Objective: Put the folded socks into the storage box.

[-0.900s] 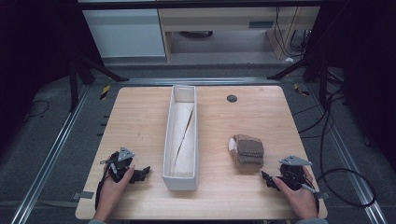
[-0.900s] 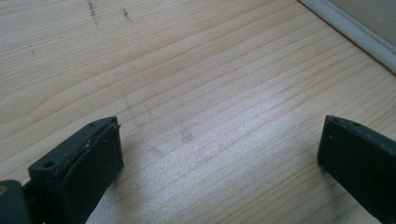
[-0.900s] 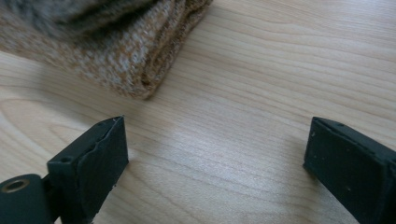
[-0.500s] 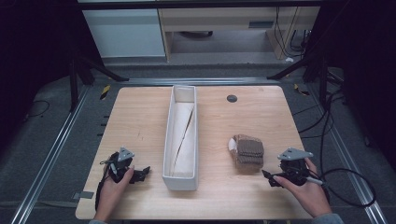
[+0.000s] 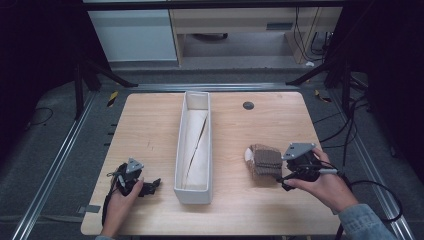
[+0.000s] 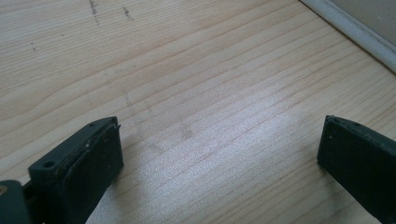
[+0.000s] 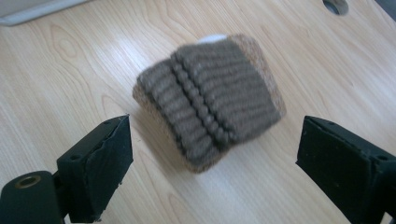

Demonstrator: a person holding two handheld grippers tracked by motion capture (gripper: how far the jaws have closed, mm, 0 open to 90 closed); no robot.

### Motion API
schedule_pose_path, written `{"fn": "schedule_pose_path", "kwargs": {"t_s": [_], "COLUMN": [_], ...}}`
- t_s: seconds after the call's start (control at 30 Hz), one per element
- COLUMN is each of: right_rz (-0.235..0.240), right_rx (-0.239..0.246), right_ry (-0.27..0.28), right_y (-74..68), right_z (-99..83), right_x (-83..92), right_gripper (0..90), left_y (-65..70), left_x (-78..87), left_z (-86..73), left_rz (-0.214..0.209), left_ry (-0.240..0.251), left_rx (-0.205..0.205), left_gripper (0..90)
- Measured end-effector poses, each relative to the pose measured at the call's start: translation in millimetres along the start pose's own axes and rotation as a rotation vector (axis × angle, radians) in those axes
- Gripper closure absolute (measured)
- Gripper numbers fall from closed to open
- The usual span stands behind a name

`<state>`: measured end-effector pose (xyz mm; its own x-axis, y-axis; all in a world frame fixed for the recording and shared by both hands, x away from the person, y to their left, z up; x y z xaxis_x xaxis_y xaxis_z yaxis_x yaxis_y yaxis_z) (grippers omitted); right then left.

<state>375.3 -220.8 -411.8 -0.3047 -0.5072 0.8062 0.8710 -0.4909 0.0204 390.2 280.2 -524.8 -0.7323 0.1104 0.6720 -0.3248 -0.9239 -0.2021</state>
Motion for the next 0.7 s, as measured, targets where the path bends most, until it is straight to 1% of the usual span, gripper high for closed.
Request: {"fn": "schedule_pose_path", "kwargs": {"t_s": [0.03, 0.07, 0.1, 0.13, 0.2, 0.23, 0.33, 0.4, 0.5, 0.53, 0.7], "right_rz": [0.012, 0.012, 0.013, 0.025, 0.027, 0.047, 0.078, 0.105, 0.119, 0.13, 0.149], "right_rx": [0.018, 0.018, 0.028, 0.048, 0.056, 0.065, 0.086, 0.091, 0.102, 0.111, 0.145], "right_ry": [-0.007, -0.007, -0.012, -0.024, -0.027, -0.025, -0.034, -0.04, -0.049, -0.052, -0.083], "right_y": [1.7, 1.7, 2.5, 3.5, 3.9, 4.5, 6.0, 7.5, 8.3, 8.0, 7.4], "right_z": [6.0, 6.0, 8.5, 13.3, 15.8, 20.8, 27.2, 30.7, 33.6, 35.3, 37.9], "right_x": [-0.9, -0.9, -1.7, -3.8, -4.6, -6.6, -11.0, -15.5, -19.5, -21.1, -24.8], "right_gripper": [11.2, 11.2, 11.6, 11.8, 11.9, 11.8, 10.6, 10.7, 10.8, 11.2, 11.9], "left_y": [0.0, -0.1, 0.0, 0.0, 0.1, 0.2, 0.0, 0.0, 0.0, 0.0, 0.1], "left_x": [0.0, 0.3, 0.3, 0.4, 0.5, 0.5, 0.6, 0.6, 0.7, 0.7, 0.9], "left_z": [0.0, 0.0, -0.1, -0.1, -0.2, -0.2, -0.2, -0.2, -0.3, -0.4, -0.5], "left_rz": [0.0, 0.001, 0.001, 0.0, 0.0, -0.001, -0.001, -0.001, -0.002, -0.002, -0.004], "left_ry": [0.0, -0.002, -0.002, -0.002, -0.002, -0.002, -0.003, -0.003, -0.003, -0.002, -0.002], "left_rx": [0.0, -0.002, -0.002, -0.003, -0.003, -0.002, -0.005, -0.005, -0.006, -0.006, -0.008], "left_gripper": [0.0, 0.0, 0.0, 0.0, 0.0, 0.0, 0.0, 0.0, 0.0, 0.0, 0.0]}}
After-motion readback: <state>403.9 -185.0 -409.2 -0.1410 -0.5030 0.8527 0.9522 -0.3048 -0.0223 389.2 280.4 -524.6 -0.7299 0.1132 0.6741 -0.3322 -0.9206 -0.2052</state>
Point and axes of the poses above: each handheld gripper's, and its own axes: x roughly backward along the jaws, z roughly out of its top, y roughly to its right, the point moved 2 cm from there along -x, roughly forward along the jaws, and after that the axes turned 15 degrees about z, right-handed, at the moved point
